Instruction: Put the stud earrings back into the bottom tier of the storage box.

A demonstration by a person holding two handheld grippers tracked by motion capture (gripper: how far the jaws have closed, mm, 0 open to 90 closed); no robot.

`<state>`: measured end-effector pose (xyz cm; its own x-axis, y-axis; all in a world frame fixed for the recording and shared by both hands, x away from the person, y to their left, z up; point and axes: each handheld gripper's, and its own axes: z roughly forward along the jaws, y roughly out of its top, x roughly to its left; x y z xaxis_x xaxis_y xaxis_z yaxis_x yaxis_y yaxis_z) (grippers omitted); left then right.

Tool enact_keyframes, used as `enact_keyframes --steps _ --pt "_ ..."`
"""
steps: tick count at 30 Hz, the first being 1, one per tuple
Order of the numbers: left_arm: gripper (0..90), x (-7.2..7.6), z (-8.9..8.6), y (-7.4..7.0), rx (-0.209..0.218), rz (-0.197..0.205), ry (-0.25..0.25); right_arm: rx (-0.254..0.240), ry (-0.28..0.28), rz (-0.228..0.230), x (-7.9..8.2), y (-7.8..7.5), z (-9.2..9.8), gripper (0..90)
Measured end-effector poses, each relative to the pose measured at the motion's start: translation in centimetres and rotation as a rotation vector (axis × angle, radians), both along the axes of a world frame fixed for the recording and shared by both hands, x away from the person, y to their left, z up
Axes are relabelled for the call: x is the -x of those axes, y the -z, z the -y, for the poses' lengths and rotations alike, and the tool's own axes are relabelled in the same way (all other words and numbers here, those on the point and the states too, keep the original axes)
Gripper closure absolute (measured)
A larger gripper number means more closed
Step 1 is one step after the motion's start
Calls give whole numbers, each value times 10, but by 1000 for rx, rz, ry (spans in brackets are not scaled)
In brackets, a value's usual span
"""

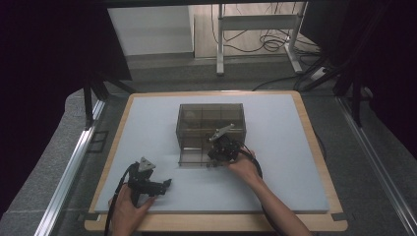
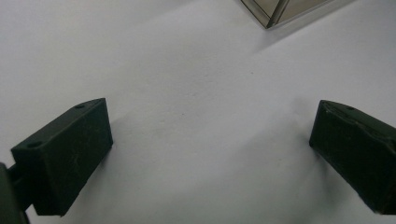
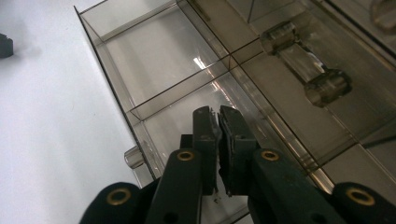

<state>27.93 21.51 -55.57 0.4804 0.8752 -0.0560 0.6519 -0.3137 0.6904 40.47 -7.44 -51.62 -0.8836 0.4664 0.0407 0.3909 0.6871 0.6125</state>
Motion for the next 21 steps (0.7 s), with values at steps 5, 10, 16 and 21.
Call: enact_keyframes --steps 5,10,16,21 --pt "0 0 0 0 -1 -1 1 -9 3 -2 1 -3 1 778" --pt "0 0 0 0 -1 -1 1 -17 -4 1 3 -6 2 746" --pt "0 0 0 0 -1 -1 1 -33 -2 -1 5 -12 4 722" --pt "0 0 0 0 -1 -1 1 -37 -4 -7 6 -15 6 698"
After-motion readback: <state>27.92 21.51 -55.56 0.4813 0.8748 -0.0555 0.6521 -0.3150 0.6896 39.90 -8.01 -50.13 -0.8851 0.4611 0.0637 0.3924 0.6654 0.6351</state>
